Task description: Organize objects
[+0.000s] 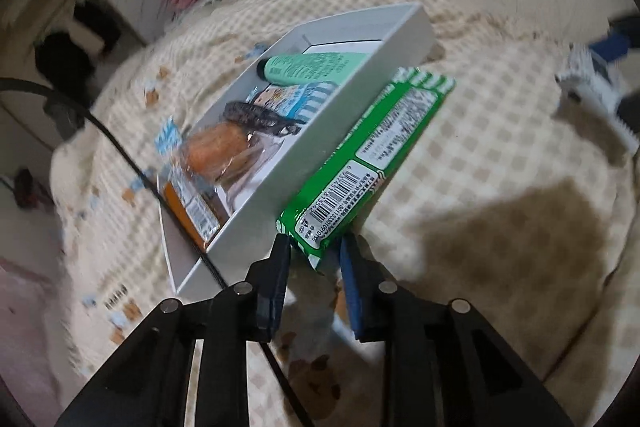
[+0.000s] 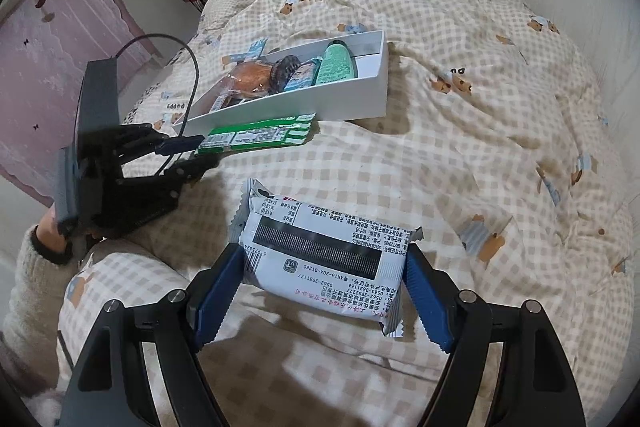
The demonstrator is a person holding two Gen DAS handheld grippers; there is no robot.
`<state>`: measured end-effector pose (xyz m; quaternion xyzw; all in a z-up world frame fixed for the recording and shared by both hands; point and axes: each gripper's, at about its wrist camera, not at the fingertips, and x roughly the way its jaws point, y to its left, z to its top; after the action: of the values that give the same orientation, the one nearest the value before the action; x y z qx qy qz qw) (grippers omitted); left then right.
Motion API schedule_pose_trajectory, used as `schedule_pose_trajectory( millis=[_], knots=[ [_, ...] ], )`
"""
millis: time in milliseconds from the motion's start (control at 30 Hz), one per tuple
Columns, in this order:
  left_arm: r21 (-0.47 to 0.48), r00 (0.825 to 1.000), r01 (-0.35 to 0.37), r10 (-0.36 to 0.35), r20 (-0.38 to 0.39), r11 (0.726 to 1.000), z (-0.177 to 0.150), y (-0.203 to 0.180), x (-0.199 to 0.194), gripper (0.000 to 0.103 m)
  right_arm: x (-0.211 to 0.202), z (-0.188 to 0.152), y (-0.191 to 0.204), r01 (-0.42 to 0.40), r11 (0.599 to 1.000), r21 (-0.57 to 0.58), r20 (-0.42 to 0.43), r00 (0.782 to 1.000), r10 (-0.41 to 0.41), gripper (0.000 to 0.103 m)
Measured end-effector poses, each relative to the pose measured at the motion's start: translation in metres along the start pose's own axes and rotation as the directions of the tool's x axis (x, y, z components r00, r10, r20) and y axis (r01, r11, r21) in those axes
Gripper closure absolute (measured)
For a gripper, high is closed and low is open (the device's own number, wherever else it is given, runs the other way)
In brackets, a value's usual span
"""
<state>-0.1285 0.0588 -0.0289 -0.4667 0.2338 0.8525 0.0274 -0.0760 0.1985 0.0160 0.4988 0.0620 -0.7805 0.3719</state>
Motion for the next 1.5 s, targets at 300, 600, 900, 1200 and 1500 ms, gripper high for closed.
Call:
schedule_pose_trajectory(
  millis=[300,600,900,1200,1500],
  knots=[
    [0.088,0.996,0.002,-0.010,0.084,0.996,0.008,-0.006,-0.006,0.063,-0.002,-0.002,0.002,0.020,1.000,-0.016,0.006,1.000,-0.020,0.023],
    [0.097,0.989,-0.046,0.032,0.143,0.994,0.019,-0.017,-0.004,0.084,-0.001,-0.005,0.004,0.035,0.999,-0.031,0.012,0.999,-0.035,0.023],
    [-0.042,0.985,0.099,-0.091,0.147,0.994,0.015,0.018,-0.029,0.090,-0.004,-0.001,0.008,0.027,0.999,-0.032,0.041,0.999,-0.025,0.023],
    [-0.138,0.974,0.160,-0.133,0.185,0.977,0.014,0.038,-0.066,0.090,0.001,0.014,0.028,-0.013,0.998,-0.067,0.070,0.997,0.018,0.023],
    [-0.304,0.971,0.154,-0.087,0.223,0.940,0.036,0.076,-0.061,0.090,0.022,0.096,0.038,0.064,0.997,-0.047,0.234,0.971,-0.051,0.023]
  ],
)
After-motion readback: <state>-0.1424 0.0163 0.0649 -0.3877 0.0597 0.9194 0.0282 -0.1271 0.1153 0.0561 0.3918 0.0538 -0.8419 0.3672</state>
